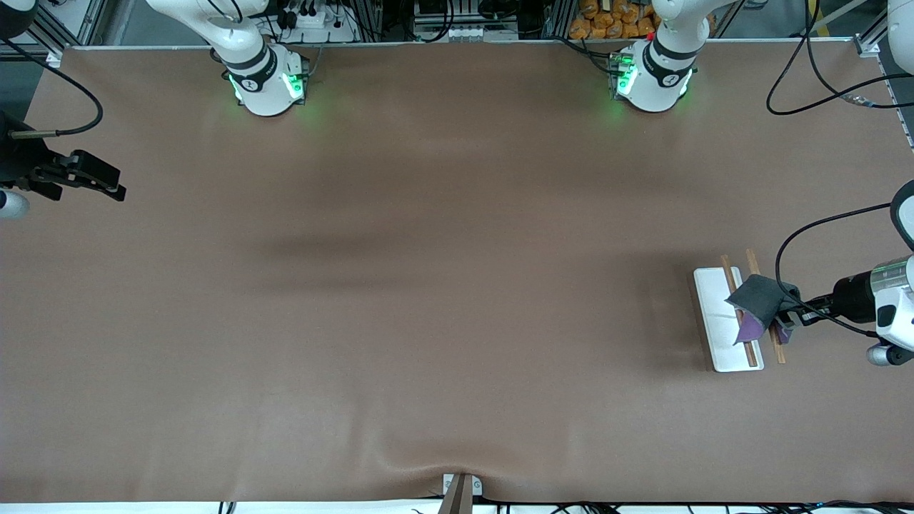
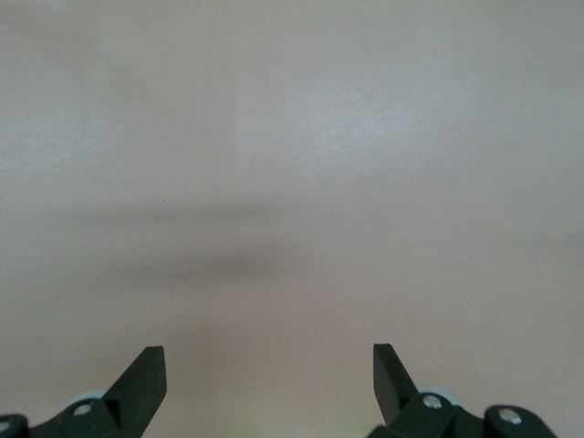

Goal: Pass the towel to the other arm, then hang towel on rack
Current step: 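Lower the towel with the left gripper over the rack's dowels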

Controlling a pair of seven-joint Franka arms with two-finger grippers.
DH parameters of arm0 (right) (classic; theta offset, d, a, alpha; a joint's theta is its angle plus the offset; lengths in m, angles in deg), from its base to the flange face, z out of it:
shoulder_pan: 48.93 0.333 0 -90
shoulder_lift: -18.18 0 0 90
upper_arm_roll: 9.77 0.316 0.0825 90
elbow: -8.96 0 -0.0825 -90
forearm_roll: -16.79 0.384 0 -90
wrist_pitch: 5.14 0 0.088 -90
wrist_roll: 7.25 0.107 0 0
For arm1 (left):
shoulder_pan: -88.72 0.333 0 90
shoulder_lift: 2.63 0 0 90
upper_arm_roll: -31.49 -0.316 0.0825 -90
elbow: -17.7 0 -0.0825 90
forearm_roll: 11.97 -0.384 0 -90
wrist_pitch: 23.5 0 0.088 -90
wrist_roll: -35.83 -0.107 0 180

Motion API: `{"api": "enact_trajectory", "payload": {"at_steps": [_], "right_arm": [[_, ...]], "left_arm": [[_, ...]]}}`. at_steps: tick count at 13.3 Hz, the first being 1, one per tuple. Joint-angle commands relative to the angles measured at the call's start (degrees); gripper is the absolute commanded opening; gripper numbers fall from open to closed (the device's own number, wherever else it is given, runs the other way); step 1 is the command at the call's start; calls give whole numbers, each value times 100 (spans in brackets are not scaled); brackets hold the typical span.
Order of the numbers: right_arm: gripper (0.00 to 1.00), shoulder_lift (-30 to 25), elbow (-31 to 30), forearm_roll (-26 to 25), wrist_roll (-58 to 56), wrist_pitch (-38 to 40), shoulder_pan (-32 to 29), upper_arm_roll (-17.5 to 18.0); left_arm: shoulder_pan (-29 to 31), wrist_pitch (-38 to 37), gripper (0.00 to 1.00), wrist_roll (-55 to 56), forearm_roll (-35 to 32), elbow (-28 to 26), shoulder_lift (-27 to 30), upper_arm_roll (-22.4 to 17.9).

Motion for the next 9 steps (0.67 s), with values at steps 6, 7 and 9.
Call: {"api": "enact_trajectory", "payload": {"at_steps": [6, 7, 9], "right_arm": [[100, 71, 137, 121, 45, 95, -69, 24], [100, 71, 145, 121, 45, 87, -69, 24], [100, 71, 137, 121, 45, 95, -69, 24]], "left_arm": [[83, 221, 15, 29, -172, 10, -193, 10], [74, 222, 15, 29, -172, 10, -184, 10], [83, 213, 16, -40, -172, 10, -149, 10]]}}
